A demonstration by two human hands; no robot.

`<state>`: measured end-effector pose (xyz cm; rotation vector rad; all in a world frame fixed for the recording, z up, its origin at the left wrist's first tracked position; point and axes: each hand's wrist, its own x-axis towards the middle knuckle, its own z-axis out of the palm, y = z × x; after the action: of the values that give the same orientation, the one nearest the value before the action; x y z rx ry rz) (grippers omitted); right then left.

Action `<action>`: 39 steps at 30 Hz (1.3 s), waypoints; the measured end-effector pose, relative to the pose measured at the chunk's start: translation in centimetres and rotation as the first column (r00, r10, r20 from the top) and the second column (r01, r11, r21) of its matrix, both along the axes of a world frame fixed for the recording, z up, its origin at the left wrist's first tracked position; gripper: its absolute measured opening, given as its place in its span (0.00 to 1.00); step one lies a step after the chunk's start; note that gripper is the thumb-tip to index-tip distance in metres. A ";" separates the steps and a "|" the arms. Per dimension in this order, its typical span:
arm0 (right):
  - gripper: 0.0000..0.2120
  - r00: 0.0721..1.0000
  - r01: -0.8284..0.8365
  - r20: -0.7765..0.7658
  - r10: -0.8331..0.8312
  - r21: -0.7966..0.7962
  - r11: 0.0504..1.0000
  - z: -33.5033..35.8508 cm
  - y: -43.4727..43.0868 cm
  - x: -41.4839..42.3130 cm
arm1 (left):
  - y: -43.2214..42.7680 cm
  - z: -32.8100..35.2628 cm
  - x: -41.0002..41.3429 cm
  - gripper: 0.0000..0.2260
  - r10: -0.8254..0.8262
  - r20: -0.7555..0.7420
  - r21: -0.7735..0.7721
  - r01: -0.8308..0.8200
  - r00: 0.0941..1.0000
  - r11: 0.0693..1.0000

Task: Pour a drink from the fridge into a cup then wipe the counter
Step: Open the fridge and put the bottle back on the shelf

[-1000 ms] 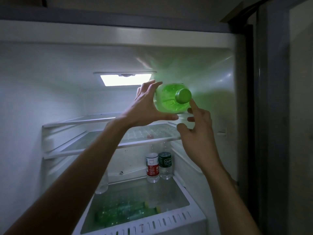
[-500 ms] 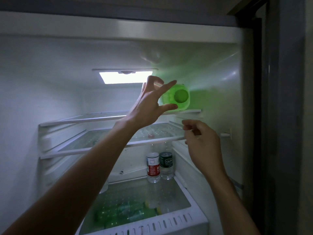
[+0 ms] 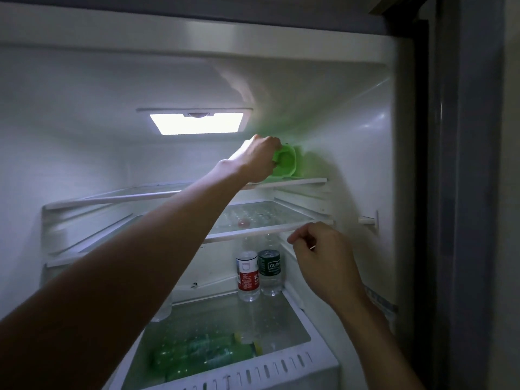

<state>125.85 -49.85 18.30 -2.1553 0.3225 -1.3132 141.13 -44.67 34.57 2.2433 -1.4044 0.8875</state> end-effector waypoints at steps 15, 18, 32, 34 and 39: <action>0.10 0.949 -0.046 -0.313 0.034 -0.032 0.998 -1.8 0.2 -0.3 | -1.1 0.4 0.4 0.26 0.181 -0.096 0.218 -0.157 0.979 0.963; 0.10 0.927 -0.082 -0.368 0.070 -0.018 0.996 -2.7 0.1 -0.6 | 0.5 -0.2 -1.7 0.18 0.065 -0.072 -0.033 -0.067 0.995 0.997; 0.13 0.708 -0.269 -0.692 0.141 -0.079 0.960 -7.8 1.9 -0.9 | 14.0 -16.5 -10.4 0.05 -0.040 0.138 -0.058 0.048 0.990 0.997; 0.13 0.656 -0.303 -0.742 0.137 -0.093 0.948 -8.5 2.3 -1.2 | 15.5 -18.7 -11.6 0.07 0.019 0.039 0.096 -0.022 0.999 0.995; 0.12 0.542 -0.336 -0.834 0.103 -0.102 0.936 -12.0 3.6 -2.8 | 18.6 -23.2 -14.3 0.07 0.192 -0.098 0.230 -0.165 0.977 0.959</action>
<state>123.05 -46.22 6.31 -2.8101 0.2185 -0.0941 126.86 -26.06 11.38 2.5770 -1.3185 0.6650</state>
